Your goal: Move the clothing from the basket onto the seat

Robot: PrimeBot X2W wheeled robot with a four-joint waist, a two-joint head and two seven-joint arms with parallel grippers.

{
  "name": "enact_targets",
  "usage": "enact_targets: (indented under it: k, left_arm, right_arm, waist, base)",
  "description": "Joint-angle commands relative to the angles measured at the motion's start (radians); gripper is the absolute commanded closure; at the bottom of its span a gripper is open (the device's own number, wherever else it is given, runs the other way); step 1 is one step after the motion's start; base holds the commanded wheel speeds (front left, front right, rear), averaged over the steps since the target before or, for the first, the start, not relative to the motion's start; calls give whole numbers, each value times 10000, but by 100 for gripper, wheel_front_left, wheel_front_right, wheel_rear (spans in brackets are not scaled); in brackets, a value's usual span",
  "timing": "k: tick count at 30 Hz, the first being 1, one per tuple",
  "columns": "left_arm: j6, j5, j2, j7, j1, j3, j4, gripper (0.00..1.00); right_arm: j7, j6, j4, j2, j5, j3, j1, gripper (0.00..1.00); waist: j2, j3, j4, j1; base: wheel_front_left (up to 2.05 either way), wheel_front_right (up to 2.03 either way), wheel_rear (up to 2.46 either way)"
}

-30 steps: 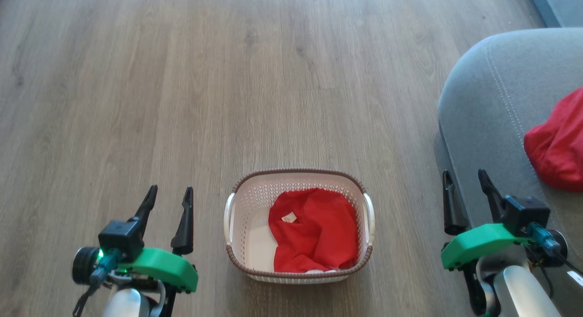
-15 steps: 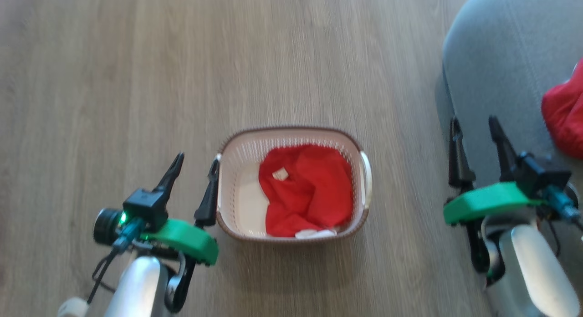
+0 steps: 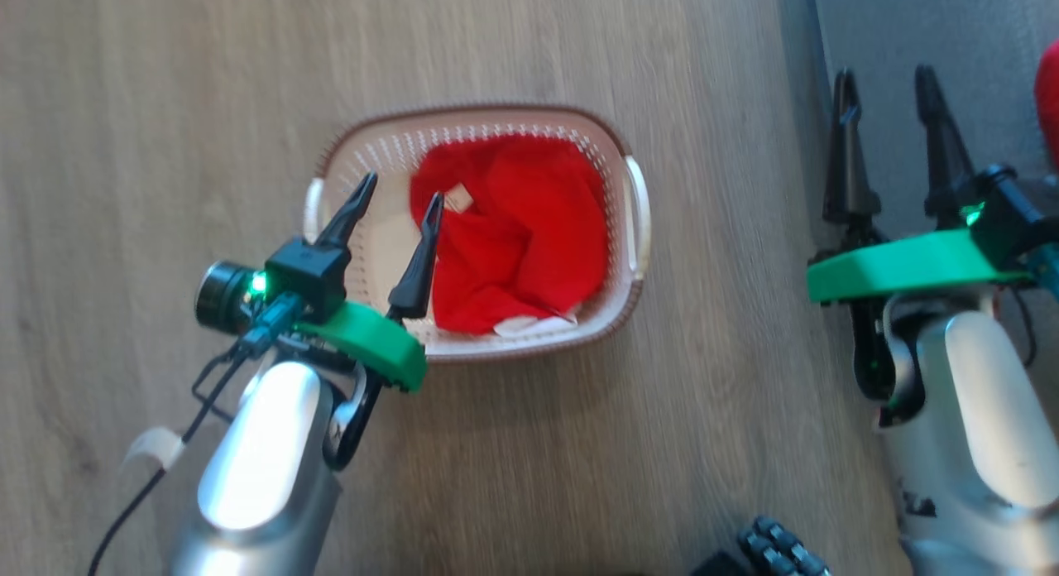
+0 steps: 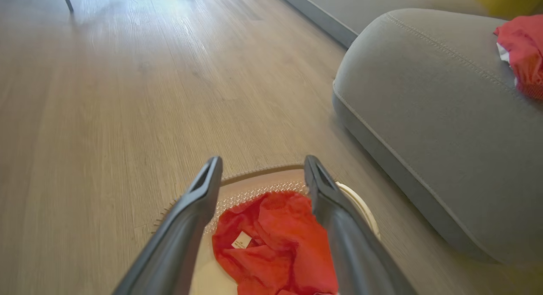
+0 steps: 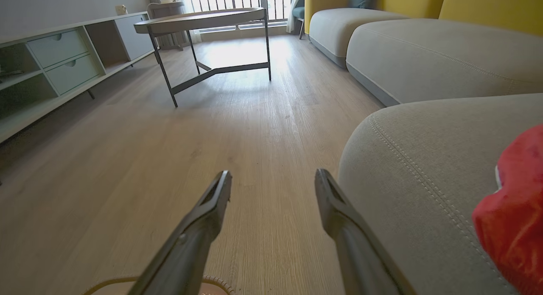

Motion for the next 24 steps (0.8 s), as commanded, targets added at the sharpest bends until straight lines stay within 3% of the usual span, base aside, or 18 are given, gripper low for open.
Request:
enact_targets:
  k: [1,11,24]
  left_arm:
    - [-63,-45,235,-65,-348,147,-214,0]
    - [-63,-142,787,-65,-1826,-721,1030,0]
    - [-63,-246,1293,-37,-4298,-1817,3986,0]
  right_arm:
    - [-120,69,-471,131,-45,225,-219,0]
    - [-120,69,-1526,180,641,862,-1202,0]
    - [-120,69,-2106,182,1474,1423,-1898,0]
  waist:
    - [0,829,-510,-3]
    - [0,2577,-1391,-3]
    - [0,4129,-2371,-3]
  base:
    - [0,0,0]
    - [0,0,0]
    - [0,0,0]
